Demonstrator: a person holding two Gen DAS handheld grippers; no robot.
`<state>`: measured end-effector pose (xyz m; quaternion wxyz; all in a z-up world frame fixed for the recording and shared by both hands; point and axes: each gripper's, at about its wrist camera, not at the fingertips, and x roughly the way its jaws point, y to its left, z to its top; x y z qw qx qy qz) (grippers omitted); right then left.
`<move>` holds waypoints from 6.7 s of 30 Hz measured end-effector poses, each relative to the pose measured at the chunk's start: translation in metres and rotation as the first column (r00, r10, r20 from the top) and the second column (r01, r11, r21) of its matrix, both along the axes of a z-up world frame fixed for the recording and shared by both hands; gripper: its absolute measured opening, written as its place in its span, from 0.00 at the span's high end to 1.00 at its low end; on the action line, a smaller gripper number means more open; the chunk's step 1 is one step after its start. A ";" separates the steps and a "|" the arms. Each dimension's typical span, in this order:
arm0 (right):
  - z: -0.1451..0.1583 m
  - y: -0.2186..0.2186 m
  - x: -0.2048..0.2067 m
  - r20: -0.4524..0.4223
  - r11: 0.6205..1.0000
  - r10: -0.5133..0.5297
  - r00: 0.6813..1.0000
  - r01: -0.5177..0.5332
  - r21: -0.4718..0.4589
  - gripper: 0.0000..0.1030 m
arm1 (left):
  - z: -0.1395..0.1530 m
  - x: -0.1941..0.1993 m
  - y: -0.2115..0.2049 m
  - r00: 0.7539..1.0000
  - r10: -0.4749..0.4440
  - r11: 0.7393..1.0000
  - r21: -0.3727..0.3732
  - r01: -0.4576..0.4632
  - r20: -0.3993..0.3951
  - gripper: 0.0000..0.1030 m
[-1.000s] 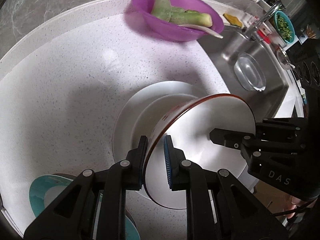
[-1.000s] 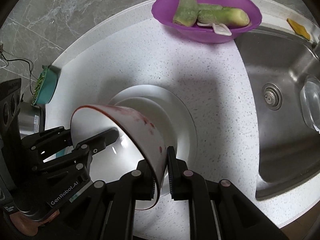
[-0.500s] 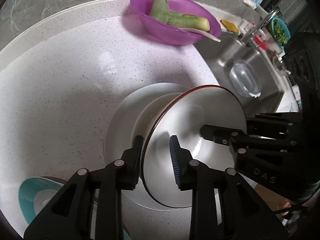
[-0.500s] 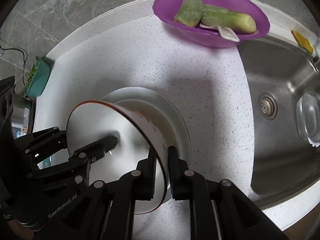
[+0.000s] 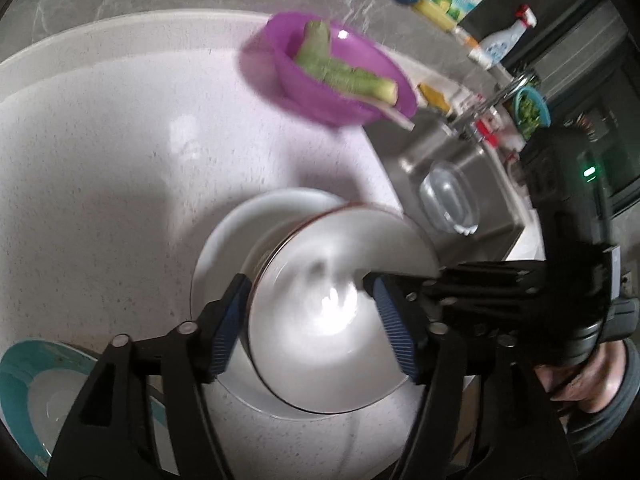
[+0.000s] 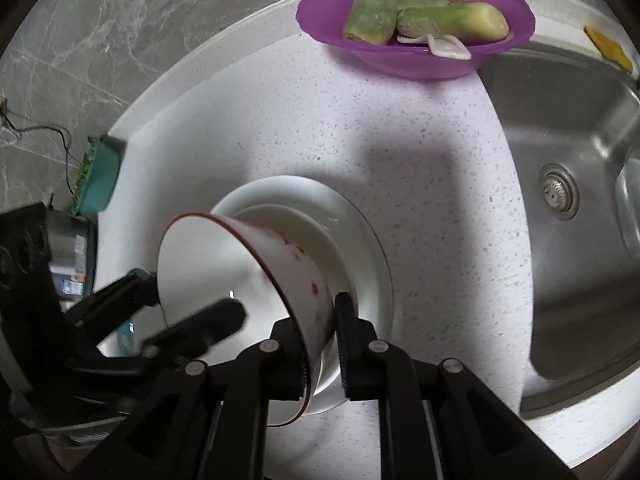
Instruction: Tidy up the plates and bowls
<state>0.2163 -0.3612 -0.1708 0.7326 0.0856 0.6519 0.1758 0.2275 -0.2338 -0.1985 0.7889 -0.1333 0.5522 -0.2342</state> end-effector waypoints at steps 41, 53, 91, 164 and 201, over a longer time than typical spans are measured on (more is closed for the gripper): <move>0.005 0.080 -0.011 0.095 0.831 0.367 0.925 -0.280 -0.481 0.44 | 0.015 0.008 0.074 0.976 0.217 0.974 -0.067 -0.218 -0.017 0.26; 0.012 0.075 -0.017 0.154 0.833 0.418 0.895 -0.311 -0.458 0.29 | 0.019 0.008 0.076 0.997 0.068 0.996 0.064 -0.066 -0.031 0.26; -0.031 -0.024 -0.018 0.076 0.993 0.101 0.992 -0.095 -0.073 0.63 | -0.073 0.029 0.015 0.966 -0.190 0.896 0.370 0.244 -0.178 0.25; 0.036 0.057 -0.046 0.192 0.991 0.133 0.972 -0.129 -0.031 0.82 | 0.057 -0.029 0.091 0.992 -0.122 0.944 0.312 0.105 0.036 0.89; -0.001 0.195 -0.114 0.103 0.955 0.296 0.950 -0.292 -0.053 0.82 | -0.003 -0.155 0.264 0.997 0.059 0.967 0.252 -0.044 -0.054 0.90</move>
